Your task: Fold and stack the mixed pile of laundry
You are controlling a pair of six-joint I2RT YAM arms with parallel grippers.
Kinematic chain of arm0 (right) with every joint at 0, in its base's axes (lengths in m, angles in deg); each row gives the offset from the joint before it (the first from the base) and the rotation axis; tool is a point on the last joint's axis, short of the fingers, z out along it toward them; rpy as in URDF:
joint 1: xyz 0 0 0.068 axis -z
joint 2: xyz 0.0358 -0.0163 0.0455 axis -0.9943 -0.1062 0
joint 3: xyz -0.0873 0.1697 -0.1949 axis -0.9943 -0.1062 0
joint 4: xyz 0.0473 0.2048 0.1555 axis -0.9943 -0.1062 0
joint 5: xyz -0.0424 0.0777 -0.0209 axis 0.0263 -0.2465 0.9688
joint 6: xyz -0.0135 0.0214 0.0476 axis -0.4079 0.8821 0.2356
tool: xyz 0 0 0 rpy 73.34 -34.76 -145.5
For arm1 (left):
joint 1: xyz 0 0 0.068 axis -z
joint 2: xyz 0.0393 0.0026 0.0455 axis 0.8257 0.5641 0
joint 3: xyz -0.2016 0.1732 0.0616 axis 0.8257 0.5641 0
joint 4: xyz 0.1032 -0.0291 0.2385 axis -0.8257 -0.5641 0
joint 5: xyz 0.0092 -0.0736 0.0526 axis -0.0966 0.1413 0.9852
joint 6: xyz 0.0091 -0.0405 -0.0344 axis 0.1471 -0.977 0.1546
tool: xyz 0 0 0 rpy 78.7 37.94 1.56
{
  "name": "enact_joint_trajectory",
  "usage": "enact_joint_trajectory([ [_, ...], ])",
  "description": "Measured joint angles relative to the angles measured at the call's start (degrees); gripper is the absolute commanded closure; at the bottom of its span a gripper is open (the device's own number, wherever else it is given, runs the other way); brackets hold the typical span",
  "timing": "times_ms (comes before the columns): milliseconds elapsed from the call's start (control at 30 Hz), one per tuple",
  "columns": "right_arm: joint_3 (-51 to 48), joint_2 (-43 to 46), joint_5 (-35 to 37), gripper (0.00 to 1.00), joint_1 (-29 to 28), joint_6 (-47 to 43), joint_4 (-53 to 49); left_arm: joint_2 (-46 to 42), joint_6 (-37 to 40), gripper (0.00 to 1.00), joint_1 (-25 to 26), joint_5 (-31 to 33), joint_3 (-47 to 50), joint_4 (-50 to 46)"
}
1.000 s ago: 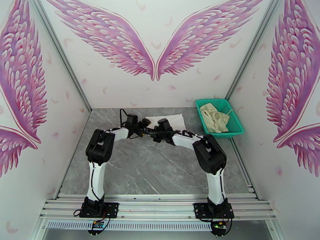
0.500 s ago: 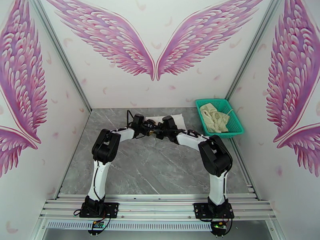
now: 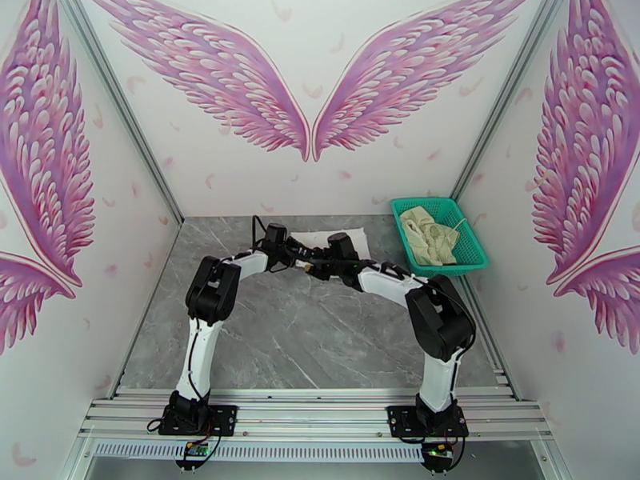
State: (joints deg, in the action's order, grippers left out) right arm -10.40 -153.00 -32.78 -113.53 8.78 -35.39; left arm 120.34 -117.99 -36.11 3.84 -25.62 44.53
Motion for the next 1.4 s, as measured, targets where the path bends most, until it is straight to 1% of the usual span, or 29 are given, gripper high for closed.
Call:
enact_joint_trajectory([
  [200,-6.47,10.97,3.54,0.47,0.0,9.64,-1.16,0.0,15.3,1.0,-4.9,0.9,-6.03,-14.01],
  [367,-10.29,17.99,7.89,0.47,0.0,15.54,-2.32,0.02,29.35,1.0,-10.36,3.87,-13.84,-27.69],
  [533,-11.74,20.68,12.26,0.48,0.02,18.03,-3.15,1.42,42.8,1.0,-17.57,8.41,-25.4,-40.11],
  [667,-12.68,20.76,14.97,0.49,0.07,19.17,-3.37,5.88,51.95,1.0,-23.74,11.52,-37.09,-48.22],
  [733,-13.29,20.76,15.8,0.5,0.26,19.85,-3.39,8.7,55.54,1.0,-26.67,12.7,-42.49,-51.08],
  [800,-13.51,20.76,16.24,0.5,0.35,20.35,-3.69,10.91,58.36,1.0,-29.68,12.83,-45.57,-52.41],
  [967,-13.51,20.22,16.65,0.5,0.39,21.24,-3.8,14.23,63.39,1.0,-36.0,12.41,-48.43,-54.16],
  [1067,-13.49,19.15,16.94,0.51,0.39,21.31,-3.91,15.45,66.1,1.0,-38.03,14.99,-49.16,-54.31],
  [1100,-13.49,18.82,17.11,0.51,0.39,21.44,-4.02,15.61,66.55,0.97,-38.27,16.04,-49.2,-54.23],
  [1133,-13.49,18.49,17.33,0.5,0.39,21.49,-4.07,15.76,67.17,0.87,-38.36,17.4,-49.2,-54.12],
  [1167,-13.49,18.18,17.62,0.49,0.39,21.66,-4.04,15.87,67.63,0.76,-38.36,18.73,-49.22,-53.9],
  [1267,-13.49,17.64,17.99,0.45,0.39,22.53,-4.04,16.61,68.65,0.34,-37.86,22.93,-50.36,-53.18],
  [1300,-13.49,17.53,18.08,0.44,0.39,22.93,-4.04,16.87,68.78,0.28,-37.66,24.5,-50.9,-52.89],
  [1333,-13.49,17.42,18.1,0.44,0.39,23.26,-4.02,17.22,68.76,0.26,-37.4,26.51,-51.56,-52.76],
  [1400,-13.46,17.42,18.1,0.43,0.39,24.06,-4.02,17.7,68.57,0.25,-36.83,31.56,-53.0,-52.65],
])
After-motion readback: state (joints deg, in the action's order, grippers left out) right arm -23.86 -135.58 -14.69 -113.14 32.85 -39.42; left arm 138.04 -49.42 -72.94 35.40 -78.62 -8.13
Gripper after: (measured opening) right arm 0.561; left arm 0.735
